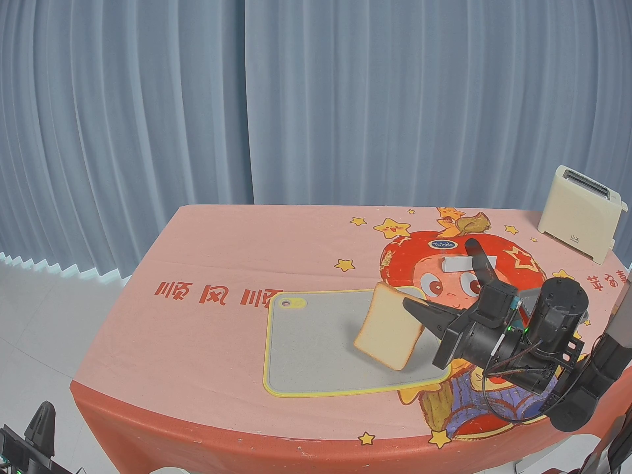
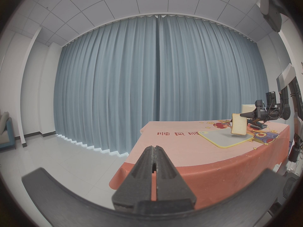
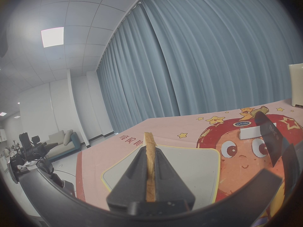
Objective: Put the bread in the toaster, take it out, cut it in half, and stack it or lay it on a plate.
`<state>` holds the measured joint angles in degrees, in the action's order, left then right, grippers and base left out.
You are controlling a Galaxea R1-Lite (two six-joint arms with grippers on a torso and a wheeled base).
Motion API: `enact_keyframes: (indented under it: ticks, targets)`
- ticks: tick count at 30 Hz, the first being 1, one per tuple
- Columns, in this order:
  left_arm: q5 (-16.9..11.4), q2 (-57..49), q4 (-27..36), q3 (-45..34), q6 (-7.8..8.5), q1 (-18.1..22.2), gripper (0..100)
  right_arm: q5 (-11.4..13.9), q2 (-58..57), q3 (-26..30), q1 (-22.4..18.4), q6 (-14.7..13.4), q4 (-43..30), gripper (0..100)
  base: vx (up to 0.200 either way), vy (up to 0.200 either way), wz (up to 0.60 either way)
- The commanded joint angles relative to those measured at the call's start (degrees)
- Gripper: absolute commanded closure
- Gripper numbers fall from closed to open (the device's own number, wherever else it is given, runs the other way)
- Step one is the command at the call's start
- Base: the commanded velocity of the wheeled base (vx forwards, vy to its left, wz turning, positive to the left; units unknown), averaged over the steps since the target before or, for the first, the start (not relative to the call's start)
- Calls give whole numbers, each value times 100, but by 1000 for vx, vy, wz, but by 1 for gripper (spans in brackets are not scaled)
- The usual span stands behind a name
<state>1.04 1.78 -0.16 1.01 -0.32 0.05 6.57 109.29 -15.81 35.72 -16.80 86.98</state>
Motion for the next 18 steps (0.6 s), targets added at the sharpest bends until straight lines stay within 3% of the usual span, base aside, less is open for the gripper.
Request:
enact_keyframes:
  ticks: [1,18]
  targets:
    - [2,7,-2,-101,-3,4,100,11,5,17,14,10,3,100,0,0,0]
    - [2,7,-2,-101,-3,4,100,11,57,69,32,19,3,100,0,0,0]
